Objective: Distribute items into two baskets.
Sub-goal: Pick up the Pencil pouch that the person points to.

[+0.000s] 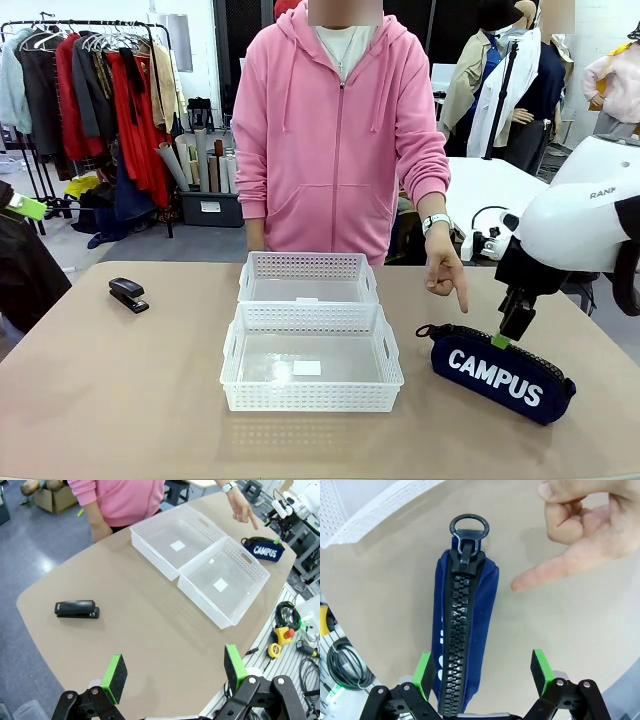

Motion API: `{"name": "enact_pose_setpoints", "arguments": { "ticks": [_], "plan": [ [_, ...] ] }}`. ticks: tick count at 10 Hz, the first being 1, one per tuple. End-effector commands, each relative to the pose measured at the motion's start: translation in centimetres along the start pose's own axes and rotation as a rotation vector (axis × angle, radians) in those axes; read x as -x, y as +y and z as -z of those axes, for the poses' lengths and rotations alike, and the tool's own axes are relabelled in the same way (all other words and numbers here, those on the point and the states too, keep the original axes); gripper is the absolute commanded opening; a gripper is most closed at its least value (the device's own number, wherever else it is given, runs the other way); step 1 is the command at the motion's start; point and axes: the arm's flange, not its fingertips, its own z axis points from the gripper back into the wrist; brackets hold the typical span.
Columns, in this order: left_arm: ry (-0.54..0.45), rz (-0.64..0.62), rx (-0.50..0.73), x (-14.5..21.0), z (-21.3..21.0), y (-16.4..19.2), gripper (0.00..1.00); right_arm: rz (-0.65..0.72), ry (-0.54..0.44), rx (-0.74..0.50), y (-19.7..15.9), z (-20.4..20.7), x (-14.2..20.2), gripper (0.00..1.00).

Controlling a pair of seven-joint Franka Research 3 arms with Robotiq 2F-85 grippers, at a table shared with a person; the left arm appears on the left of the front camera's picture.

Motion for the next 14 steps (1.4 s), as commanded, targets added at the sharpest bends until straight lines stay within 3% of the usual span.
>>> {"name": "enact_pose_setpoints", "arguments": {
  "ticks": [1,10,13,14],
  "plan": [
    [-0.018,0.015,0.017,0.0,0.1,0.1,1.00,-0.013,-0.006,-0.002,0.7,1.1,0.2,1.00],
    [-0.018,0.015,0.017,0.0,0.1,0.1,1.00,0.000,-0.036,-0.101,1.1,6.1,0.8,1.00],
    [-0.018,0.015,0.017,0.0,0.1,0.1,1.00,0.008,-0.002,-0.120,1.0,5.9,0.9,1.00],
    [-0.018,0.015,0.017,0.0,0.1,0.1,1.00,0.012,0.032,-0.124,1.0,6.0,1.0,0.95]
  ]
}}
